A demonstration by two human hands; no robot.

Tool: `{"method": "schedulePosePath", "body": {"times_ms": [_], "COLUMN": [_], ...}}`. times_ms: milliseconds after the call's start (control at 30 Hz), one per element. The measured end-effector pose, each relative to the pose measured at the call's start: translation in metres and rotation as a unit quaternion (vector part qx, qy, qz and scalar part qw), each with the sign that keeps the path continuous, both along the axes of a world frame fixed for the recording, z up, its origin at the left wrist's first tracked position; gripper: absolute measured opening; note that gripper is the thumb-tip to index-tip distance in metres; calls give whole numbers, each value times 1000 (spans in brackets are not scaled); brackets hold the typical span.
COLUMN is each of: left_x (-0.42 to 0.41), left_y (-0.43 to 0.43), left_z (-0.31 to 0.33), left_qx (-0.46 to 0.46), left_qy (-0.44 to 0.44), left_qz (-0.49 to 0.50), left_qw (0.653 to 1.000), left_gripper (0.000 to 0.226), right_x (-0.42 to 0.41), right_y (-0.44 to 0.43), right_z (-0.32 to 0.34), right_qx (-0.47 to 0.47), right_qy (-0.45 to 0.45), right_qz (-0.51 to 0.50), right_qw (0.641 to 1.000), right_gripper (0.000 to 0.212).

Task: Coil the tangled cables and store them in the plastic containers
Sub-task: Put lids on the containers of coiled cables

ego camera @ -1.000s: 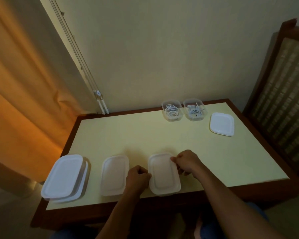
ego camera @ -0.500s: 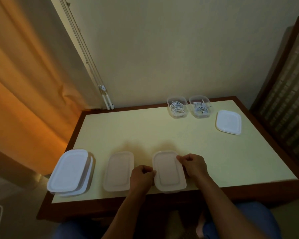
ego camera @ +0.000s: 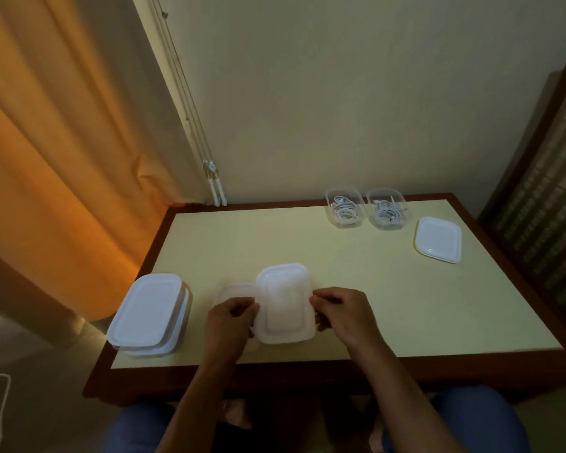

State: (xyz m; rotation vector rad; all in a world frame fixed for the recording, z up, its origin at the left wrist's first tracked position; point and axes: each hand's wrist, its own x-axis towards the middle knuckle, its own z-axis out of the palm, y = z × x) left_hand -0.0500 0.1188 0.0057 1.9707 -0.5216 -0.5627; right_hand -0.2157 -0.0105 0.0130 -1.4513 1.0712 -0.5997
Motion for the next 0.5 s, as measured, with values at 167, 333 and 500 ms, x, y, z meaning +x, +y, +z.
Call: {"method": "schedulePosePath", "body": {"times_ms": [167,333,500], "left_x": [46,58,58], "left_y": [36,45,51], "left_z": [10,9,7], "left_qx": [79,136,135], "left_qy": [-119,-187,-191], "left_qz": [12,-5,-10], "left_qw": [990,973,972], "left_gripper": [23,21,28], "right_x": [56,81,84], "right_y": [25,41,42], "right_z": [-6,-19,-22], "right_qx": [35,56,36], "right_qy": [11,17,36], "right_qz": [65,54,60], "right_qw": [997,997,997], "right_gripper": [14,17,20]}}
